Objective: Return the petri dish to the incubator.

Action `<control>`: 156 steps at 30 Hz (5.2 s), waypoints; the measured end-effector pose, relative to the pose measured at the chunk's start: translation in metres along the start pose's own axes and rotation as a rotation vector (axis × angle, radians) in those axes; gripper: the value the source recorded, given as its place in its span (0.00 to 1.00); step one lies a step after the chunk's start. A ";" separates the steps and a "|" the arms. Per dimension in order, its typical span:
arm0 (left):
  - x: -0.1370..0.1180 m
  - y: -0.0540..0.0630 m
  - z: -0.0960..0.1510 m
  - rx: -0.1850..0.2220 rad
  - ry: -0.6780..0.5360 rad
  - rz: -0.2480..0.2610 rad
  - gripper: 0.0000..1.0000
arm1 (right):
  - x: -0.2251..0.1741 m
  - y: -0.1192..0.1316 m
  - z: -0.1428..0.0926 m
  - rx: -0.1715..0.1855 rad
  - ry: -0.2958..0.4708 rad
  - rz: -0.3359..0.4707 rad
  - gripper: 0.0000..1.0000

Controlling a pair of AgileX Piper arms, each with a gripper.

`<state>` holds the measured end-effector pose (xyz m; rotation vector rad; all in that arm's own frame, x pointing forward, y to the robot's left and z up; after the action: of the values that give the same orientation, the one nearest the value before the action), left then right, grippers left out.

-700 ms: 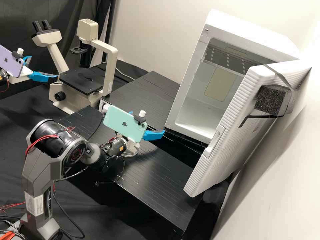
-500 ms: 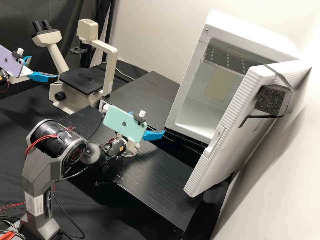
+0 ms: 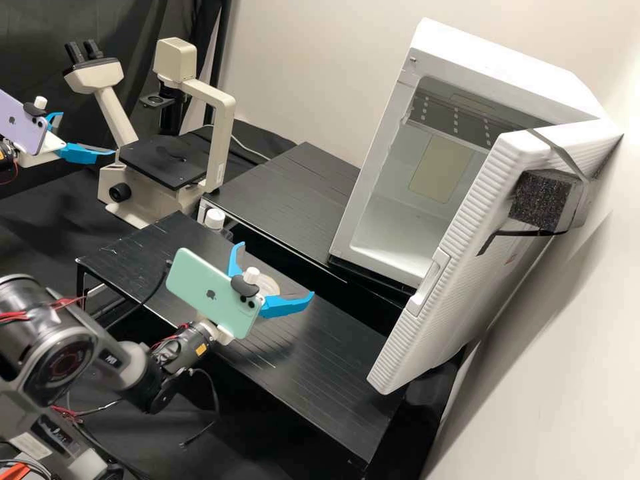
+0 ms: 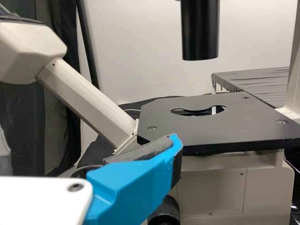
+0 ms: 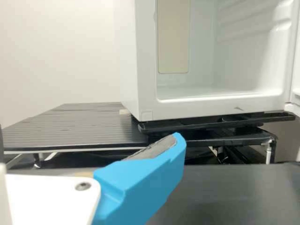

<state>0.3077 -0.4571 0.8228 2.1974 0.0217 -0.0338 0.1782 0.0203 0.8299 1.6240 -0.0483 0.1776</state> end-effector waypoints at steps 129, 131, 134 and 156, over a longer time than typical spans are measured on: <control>0.000 0.000 0.000 0.000 0.000 0.000 1.00 | 0.171 0.108 0.055 -0.040 -0.094 0.330 0.00; 0.000 0.000 0.000 0.000 0.000 0.000 1.00 | 0.182 0.109 0.056 -0.039 -0.100 0.321 0.00; 0.000 0.000 0.000 0.000 0.000 0.000 1.00 | 0.199 0.113 0.060 -0.036 -0.116 0.308 0.00; 0.000 0.000 0.000 0.000 0.000 0.000 1.00 | 0.270 0.086 0.069 -0.045 -0.173 0.151 0.00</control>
<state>0.3077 -0.4571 0.8228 2.1974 0.0217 -0.0338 0.4380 -0.0333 0.9506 1.5876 -0.3064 0.1503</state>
